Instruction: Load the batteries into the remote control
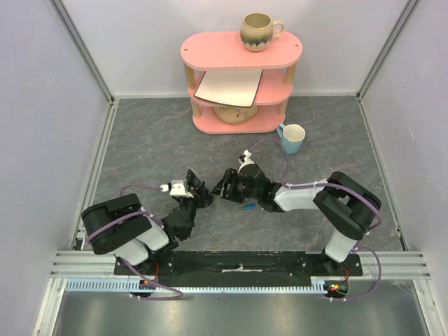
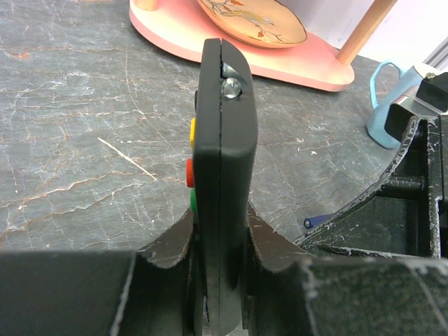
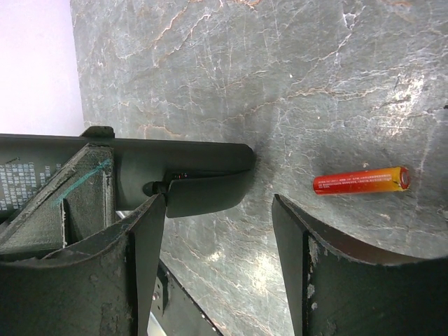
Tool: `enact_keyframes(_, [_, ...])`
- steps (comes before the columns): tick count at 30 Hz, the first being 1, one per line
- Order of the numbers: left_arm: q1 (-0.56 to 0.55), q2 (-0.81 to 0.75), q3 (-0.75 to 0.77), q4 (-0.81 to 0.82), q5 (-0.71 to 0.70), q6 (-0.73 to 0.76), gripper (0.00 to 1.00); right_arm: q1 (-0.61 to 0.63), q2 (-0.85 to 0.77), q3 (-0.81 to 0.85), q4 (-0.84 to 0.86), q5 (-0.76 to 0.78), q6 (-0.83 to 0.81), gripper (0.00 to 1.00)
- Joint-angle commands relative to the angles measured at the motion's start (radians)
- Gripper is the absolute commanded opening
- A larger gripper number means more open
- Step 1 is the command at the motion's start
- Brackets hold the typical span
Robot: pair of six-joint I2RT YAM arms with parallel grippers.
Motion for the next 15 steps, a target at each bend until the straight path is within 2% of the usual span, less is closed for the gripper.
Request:
enact_keyframes(1, [-0.005, 0.041, -0.036, 0.187, -0.015, 0.026, 0.02, 0.004, 0.016, -0.051, -0.223, 0.033, -0.068, 0.69])
enact_keyframes(15, [-0.013, 0.018, -0.029, 0.184, 0.008, 0.028, 0.02, 0.004, 0.013, -0.027, -0.236, 0.03, -0.084, 0.71])
